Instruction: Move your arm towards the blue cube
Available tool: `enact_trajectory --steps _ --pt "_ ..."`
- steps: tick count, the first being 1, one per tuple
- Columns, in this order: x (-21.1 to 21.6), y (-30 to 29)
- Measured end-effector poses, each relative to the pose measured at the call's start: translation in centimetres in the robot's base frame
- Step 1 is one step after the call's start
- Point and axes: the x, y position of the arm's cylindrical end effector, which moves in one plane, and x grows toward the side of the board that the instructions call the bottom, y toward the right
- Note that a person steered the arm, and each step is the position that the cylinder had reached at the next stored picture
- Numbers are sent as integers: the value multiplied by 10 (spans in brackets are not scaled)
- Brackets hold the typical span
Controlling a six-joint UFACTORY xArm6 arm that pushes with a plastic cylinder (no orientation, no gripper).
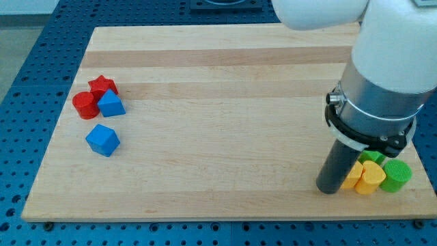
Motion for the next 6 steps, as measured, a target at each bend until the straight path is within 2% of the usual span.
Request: enact_trajectory --steps 1,4,5,6 --pt "18 -51" --pt "22 -285" --pt "5 -354" --pt "-40 -394"
